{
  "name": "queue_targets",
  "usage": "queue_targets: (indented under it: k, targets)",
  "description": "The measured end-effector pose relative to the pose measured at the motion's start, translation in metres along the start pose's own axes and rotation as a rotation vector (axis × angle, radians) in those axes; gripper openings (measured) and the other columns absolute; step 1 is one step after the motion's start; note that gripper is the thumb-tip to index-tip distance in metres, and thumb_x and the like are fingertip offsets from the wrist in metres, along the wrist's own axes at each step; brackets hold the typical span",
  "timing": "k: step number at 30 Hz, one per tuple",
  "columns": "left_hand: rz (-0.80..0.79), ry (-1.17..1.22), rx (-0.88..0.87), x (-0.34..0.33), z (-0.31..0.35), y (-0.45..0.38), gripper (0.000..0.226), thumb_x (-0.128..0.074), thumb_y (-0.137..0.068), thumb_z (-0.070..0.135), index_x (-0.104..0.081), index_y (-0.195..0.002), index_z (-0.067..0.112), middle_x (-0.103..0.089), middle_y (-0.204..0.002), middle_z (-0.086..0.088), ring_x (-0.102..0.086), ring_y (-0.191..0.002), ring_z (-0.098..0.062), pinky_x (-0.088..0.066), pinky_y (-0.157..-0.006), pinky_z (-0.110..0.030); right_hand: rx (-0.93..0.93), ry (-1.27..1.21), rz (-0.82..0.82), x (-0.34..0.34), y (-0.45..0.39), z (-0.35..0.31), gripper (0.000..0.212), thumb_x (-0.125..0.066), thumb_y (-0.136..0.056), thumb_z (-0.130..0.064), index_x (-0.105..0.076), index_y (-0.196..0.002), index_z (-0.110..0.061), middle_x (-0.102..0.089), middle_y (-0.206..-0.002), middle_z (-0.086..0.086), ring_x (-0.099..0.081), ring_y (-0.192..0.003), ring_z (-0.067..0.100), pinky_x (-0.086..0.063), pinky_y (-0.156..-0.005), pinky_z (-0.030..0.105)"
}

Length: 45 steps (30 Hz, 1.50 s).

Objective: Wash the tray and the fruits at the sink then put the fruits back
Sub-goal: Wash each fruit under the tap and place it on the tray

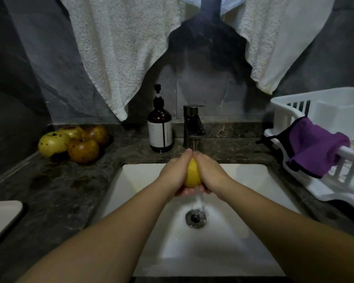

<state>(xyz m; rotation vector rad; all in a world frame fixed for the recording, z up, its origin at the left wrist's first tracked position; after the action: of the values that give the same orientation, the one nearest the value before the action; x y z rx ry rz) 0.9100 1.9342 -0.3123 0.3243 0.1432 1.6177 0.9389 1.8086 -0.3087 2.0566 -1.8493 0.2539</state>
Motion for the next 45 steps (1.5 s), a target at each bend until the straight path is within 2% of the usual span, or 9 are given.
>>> queue_targets:
  k: [10, 21, 24, 28, 32, 35, 39, 43, 45]
  targets:
    - [-0.022, 0.044, 0.086, 0.004, -0.009, 0.0, 0.065, -0.05, -0.091, 0.079, -0.06, -0.121, 0.022, -0.07, -0.104, -0.015, -0.075, -0.073, -0.026, -0.059, -0.057, -0.032, 0.039, 0.025, -0.044, -0.009, 0.002, -0.003, 0.041, -0.03, -0.099, -0.07, -0.055, -0.113, -0.04, -0.065, -0.102, 0.009, -0.066, -0.071, 0.023, -0.043, -0.047, 0.025]
    - [0.055, -0.07, 0.001, 0.006, -0.002, -0.001, 0.065, -0.05, -0.09, 0.078, -0.056, -0.127, 0.026, -0.07, -0.109, -0.011, -0.075, -0.089, -0.031, -0.065, -0.079, -0.049, -0.014, -0.029, -0.026, -0.011, -0.003, 0.004, 0.04, -0.032, -0.096, -0.074, -0.054, -0.112, -0.045, -0.066, -0.09, 0.008, -0.063, -0.056, 0.02, -0.04, -0.039, 0.021]
    - [-0.077, 0.059, 0.145, 0.0, -0.009, 0.005, 0.074, -0.049, -0.087, 0.084, -0.059, -0.126, 0.022, -0.077, -0.099, -0.017, -0.077, -0.07, -0.027, -0.062, -0.057, -0.032, 0.097, 0.006, -0.022, -0.007, -0.005, -0.005, 0.03, -0.035, -0.099, -0.069, -0.057, -0.101, -0.05, -0.065, -0.096, 0.003, -0.067, -0.07, 0.019, -0.044, -0.041, 0.023]
    - [0.122, -0.154, -0.08, 0.007, 0.005, 0.004, 0.066, -0.047, -0.089, 0.082, -0.055, -0.126, 0.027, -0.065, -0.107, -0.007, -0.072, -0.085, -0.027, -0.066, -0.066, -0.047, -0.088, -0.058, -0.066, -0.01, -0.004, 0.01, 0.052, -0.026, -0.096, -0.077, -0.051, -0.12, -0.038, -0.06, -0.077, 0.006, -0.055, -0.046, 0.014, -0.039, -0.043, 0.022]
    - [0.037, -0.055, -0.001, 0.002, 0.003, 0.006, 0.066, -0.043, -0.09, 0.082, -0.059, -0.12, 0.025, -0.068, -0.109, -0.012, -0.074, -0.092, -0.031, -0.064, -0.085, -0.053, 0.069, 0.017, -0.023, -0.006, -0.004, 0.001, 0.043, -0.03, -0.098, -0.072, -0.053, -0.116, -0.041, -0.066, -0.099, 0.006, -0.062, -0.062, 0.018, -0.041, -0.045, 0.023]
    - [0.105, -0.134, -0.08, 0.008, 0.005, 0.002, 0.067, -0.045, -0.09, 0.081, -0.06, -0.126, 0.026, -0.068, -0.108, -0.006, -0.071, -0.094, -0.026, -0.063, -0.078, -0.043, -0.065, -0.066, -0.047, -0.009, -0.001, 0.006, 0.053, -0.028, -0.097, -0.074, -0.053, -0.121, -0.035, -0.066, -0.093, 0.012, -0.063, -0.054, 0.02, -0.044, -0.046, 0.025]
    - [-0.101, 0.153, 0.129, -0.004, -0.01, 0.007, 0.067, -0.051, -0.092, 0.077, -0.059, -0.128, 0.021, -0.077, -0.099, -0.021, -0.078, -0.08, -0.037, -0.065, -0.065, -0.043, 0.147, 0.108, 0.03, 0.0, 0.0, -0.01, 0.034, -0.034, -0.099, -0.067, -0.057, -0.108, -0.043, -0.065, -0.102, 0.002, -0.066, -0.088, 0.022, -0.052, -0.064, 0.034]
    - [0.096, -0.074, -0.035, 0.008, -0.002, -0.002, 0.07, -0.045, -0.09, 0.08, -0.06, -0.127, 0.022, -0.071, -0.113, -0.014, -0.073, -0.1, -0.034, -0.059, -0.095, -0.052, -0.062, -0.077, -0.037, -0.007, 0.0, 0.003, 0.045, -0.033, -0.096, -0.074, -0.056, -0.117, -0.041, -0.066, -0.108, 0.009, -0.07, -0.091, 0.029, -0.059, -0.068, 0.039]
    - [-0.008, 0.013, 0.057, 0.0, -0.008, 0.001, 0.071, -0.046, -0.087, 0.084, -0.064, -0.117, 0.023, -0.077, -0.097, -0.013, -0.077, -0.081, -0.029, -0.064, -0.079, -0.041, 0.107, 0.061, 0.027, -0.001, 0.001, -0.009, 0.039, -0.033, -0.095, -0.073, -0.058, -0.107, -0.046, -0.064, -0.103, 0.003, -0.067, -0.091, 0.026, -0.062, -0.071, 0.045]
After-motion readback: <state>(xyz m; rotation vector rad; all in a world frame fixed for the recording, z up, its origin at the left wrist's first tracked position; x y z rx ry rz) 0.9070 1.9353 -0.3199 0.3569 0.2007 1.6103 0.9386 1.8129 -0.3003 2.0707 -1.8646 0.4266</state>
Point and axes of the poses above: each hand's wrist, its own y-axis away from the middle knuckle, its own x-axis out of the back of the hand, z = x × y, the point moved 8 cm from there along -y, towards the middle knuckle
